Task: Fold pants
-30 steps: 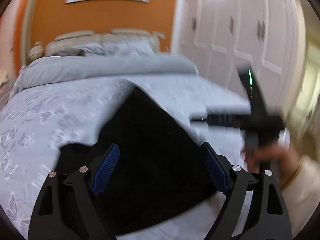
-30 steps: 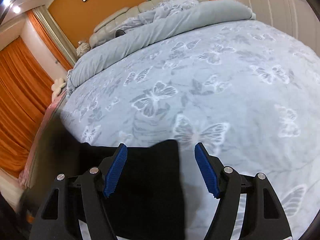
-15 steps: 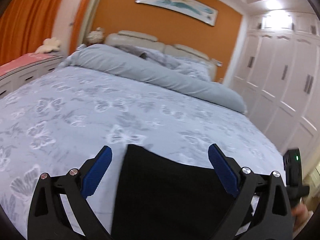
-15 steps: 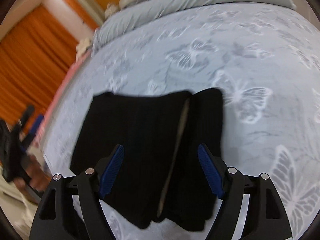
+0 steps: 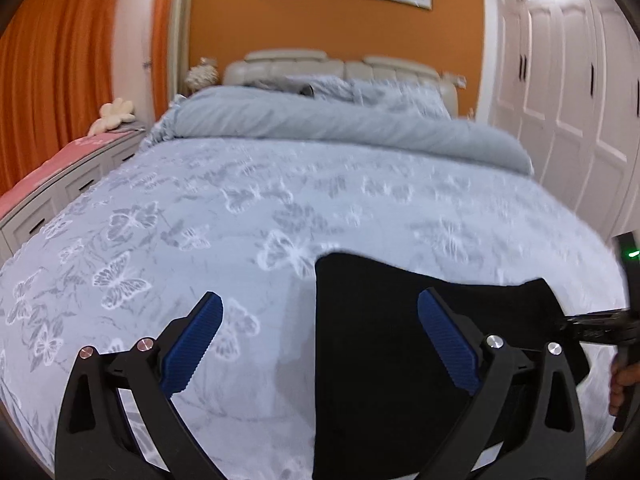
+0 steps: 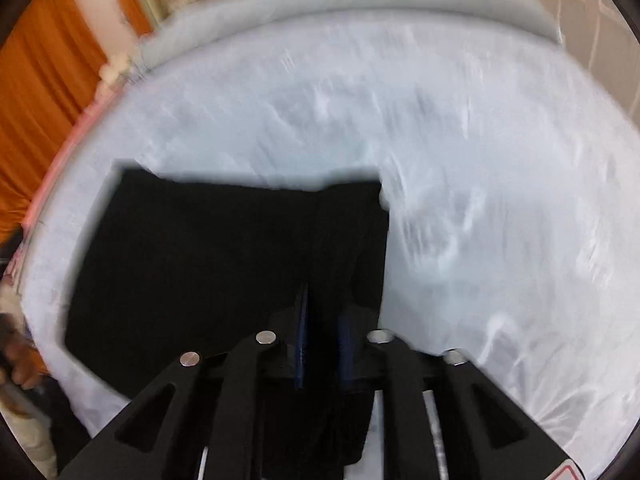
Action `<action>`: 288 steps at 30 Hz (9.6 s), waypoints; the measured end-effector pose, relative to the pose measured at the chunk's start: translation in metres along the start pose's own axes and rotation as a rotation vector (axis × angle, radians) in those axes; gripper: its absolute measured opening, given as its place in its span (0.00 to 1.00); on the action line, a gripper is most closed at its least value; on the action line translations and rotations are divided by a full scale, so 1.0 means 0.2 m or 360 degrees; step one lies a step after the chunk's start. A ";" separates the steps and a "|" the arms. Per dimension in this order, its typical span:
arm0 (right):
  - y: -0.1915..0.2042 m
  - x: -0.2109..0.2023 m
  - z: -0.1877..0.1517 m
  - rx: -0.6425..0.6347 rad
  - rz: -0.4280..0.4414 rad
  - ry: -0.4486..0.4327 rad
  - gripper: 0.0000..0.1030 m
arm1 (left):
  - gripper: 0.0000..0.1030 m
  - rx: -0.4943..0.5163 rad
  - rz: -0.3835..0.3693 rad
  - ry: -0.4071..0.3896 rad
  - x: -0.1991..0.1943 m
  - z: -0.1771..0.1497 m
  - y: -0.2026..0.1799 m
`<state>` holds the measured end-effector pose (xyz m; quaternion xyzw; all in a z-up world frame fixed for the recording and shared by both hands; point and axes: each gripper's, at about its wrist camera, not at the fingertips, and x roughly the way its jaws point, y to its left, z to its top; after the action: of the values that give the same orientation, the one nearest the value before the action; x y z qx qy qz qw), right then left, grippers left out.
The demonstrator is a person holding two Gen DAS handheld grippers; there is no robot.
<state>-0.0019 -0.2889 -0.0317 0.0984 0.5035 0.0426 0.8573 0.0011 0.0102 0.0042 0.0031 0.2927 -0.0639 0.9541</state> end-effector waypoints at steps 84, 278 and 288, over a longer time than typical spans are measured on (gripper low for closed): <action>-0.24 0.86 1.34 0.0241 0.0585 -0.0303 0.37 | 0.30 -0.0082 -0.0345 0.0129 1.49 0.82 0.03; 0.12 0.40 1.22 -0.0043 0.0092 -0.0453 0.00 | 0.86 -0.0008 0.0048 0.0256 1.21 0.72 -0.12; -0.18 1.08 1.56 0.0155 -0.0119 -0.0305 0.00 | 0.90 0.0003 0.0182 0.0522 1.89 0.76 -0.06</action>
<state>0.3759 -0.3265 -0.0768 0.1249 0.4240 -0.0236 0.8967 0.3944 -0.0542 -0.0801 0.0310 0.4437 -0.0086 0.8956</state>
